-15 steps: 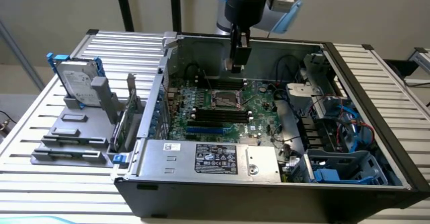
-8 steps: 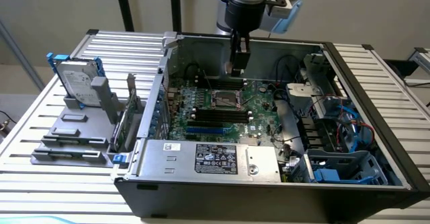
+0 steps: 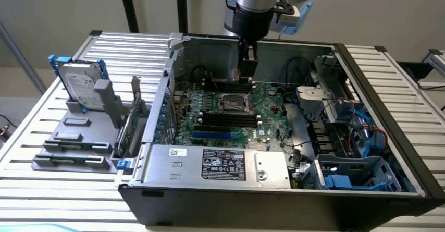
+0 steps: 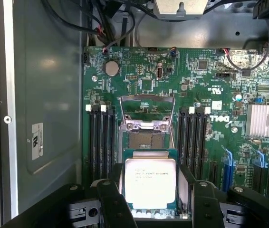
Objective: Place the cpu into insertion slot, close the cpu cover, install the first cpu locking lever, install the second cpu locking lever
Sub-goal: 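Place the cpu into insertion slot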
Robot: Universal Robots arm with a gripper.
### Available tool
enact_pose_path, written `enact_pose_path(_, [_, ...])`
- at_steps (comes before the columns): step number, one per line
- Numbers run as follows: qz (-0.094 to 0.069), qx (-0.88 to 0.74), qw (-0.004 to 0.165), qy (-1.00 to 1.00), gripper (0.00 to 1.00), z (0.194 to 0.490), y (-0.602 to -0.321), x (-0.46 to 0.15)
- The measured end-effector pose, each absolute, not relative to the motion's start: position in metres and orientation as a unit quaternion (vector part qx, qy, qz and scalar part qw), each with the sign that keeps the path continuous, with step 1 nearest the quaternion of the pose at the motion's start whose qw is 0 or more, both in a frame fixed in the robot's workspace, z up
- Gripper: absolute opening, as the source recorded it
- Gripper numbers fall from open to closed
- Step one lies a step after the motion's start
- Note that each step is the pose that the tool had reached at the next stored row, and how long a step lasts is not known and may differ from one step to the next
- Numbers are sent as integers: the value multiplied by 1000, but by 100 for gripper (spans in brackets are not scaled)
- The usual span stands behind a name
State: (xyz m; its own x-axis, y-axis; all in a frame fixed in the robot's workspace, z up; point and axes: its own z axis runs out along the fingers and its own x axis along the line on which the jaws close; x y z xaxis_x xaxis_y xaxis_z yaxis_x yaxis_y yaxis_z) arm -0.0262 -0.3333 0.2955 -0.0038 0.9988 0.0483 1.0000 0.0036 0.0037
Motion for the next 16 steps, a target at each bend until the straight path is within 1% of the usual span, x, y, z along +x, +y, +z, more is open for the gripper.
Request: enact_pose_path(16, [-20,-706,14,-708,55,266,-333,-30])
